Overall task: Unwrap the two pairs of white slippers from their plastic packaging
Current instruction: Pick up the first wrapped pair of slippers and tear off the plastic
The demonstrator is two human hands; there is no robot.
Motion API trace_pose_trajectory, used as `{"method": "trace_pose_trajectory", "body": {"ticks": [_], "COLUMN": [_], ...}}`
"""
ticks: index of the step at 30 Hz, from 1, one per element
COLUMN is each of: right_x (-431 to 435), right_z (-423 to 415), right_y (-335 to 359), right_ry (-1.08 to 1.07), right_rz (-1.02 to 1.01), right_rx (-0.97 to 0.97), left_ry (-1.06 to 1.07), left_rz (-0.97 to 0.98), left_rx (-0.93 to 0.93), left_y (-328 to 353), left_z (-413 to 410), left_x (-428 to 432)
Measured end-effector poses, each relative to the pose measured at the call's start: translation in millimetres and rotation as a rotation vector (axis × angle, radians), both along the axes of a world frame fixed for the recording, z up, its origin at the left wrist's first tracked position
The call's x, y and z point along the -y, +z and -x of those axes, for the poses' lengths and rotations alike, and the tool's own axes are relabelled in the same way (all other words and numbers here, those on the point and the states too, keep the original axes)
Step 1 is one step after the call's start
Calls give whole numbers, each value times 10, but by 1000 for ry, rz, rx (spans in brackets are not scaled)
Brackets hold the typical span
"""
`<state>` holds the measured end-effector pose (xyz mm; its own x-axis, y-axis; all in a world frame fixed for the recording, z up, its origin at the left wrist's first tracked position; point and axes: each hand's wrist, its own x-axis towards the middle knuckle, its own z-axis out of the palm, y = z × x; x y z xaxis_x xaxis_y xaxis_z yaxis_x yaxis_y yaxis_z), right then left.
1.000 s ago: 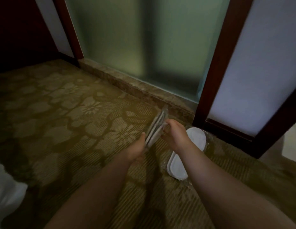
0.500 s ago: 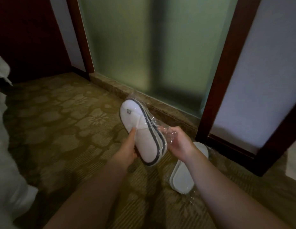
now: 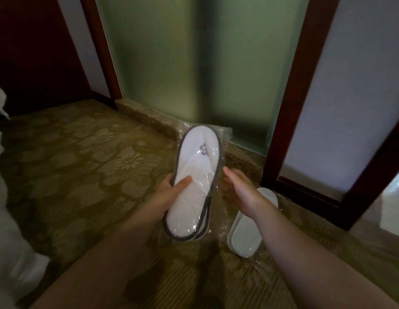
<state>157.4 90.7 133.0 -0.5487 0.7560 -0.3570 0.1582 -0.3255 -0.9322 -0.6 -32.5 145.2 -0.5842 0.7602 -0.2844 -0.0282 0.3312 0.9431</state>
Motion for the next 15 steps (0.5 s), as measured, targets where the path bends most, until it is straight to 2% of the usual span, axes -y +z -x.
{"method": "trace_pose_trajectory", "body": {"ticks": [3, 7, 11, 15], "right_x": [-41, 16, 132, 259], "right_z": [6, 21, 88, 164], "right_y": [-20, -64, 7, 184], "right_ry": [-2, -4, 118, 234], "right_rz": [45, -45, -160, -278], "right_rx": [-81, -36, -4, 4], "left_ry": [-159, -193, -12, 256], "left_rz": [55, -3, -152, -205], "left_rx": [135, 323, 256, 166], "left_y": [-85, -174, -176, -146], "left_z": [7, 45, 15, 27], "left_x": [70, 77, -12, -50]}}
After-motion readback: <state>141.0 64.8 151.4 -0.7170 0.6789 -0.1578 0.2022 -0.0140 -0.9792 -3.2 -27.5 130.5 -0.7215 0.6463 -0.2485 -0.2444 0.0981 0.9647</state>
